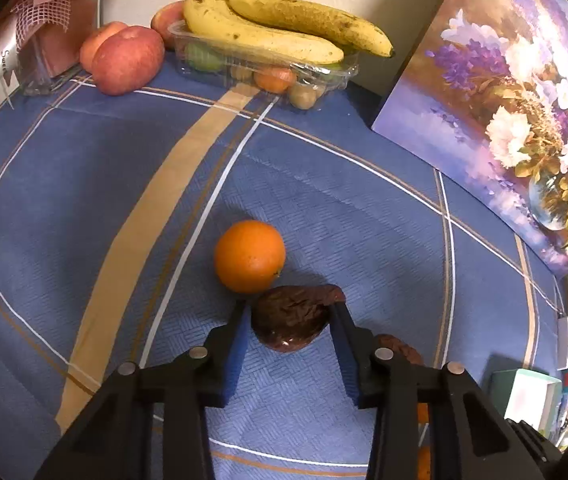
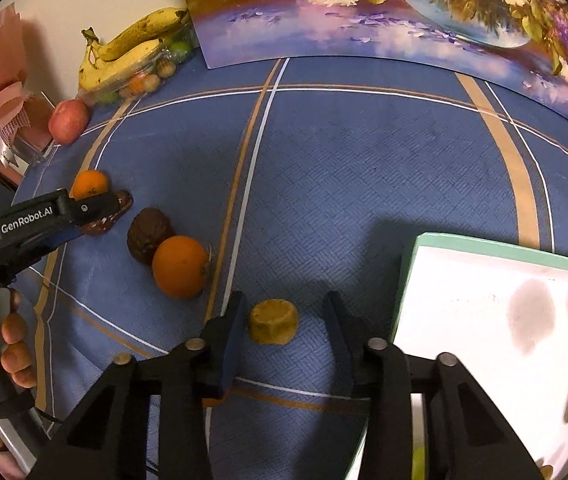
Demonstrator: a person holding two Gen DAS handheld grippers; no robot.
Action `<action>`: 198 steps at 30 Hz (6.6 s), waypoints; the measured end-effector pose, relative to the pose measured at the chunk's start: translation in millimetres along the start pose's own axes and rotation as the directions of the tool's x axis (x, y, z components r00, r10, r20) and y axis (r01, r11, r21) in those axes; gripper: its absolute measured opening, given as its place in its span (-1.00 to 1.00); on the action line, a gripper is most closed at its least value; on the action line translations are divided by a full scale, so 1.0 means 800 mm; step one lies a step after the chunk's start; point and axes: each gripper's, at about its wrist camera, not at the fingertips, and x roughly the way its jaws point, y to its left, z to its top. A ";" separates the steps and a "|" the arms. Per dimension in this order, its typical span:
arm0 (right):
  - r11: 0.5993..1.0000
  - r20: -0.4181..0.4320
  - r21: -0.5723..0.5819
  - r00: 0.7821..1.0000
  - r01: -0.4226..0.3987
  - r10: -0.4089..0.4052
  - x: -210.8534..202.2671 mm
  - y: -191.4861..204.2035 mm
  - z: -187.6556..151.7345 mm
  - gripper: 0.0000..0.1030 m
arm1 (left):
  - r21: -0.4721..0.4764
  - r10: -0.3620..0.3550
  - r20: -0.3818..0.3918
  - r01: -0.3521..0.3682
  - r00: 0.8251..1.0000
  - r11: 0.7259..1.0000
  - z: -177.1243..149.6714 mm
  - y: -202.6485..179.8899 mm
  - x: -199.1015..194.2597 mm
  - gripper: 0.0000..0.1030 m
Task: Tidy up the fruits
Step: 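Carry the date and tan fruit over the white tray with both grippers, then open both grippers to release the date and tan fruit in the tray, then close the left gripper on one orange while the right closes on another orange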
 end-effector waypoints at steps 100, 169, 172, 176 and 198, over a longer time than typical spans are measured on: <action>0.930 -0.027 0.326 0.985 0.169 -0.170 -0.100 -0.249 -0.107 -0.48 | 0.397 -0.099 -0.193 0.170 0.976 0.902 -0.187 -0.282 -0.011 -0.24; 0.959 0.081 0.206 0.974 0.194 -0.214 -0.143 -0.136 -0.067 0.74 | 0.207 0.244 0.127 -0.267 0.961 0.941 -0.067 -0.056 -0.138 1.00; 0.965 0.094 0.166 0.971 0.203 -0.220 -0.136 -0.113 -0.064 0.74 | 0.179 0.255 0.132 -0.276 0.958 0.944 -0.062 -0.036 -0.146 1.00; 0.977 0.103 0.124 0.977 0.172 -0.186 -0.127 -0.080 -0.060 0.74 | 0.150 0.260 0.138 -0.280 0.956 0.948 -0.055 -0.012 -0.155 1.00; 0.998 0.132 0.005 0.989 0.060 -0.060 -0.096 0.027 -0.036 0.74 | 0.147 0.181 0.189 -0.210 0.965 0.966 0.004 0.025 -0.152 1.00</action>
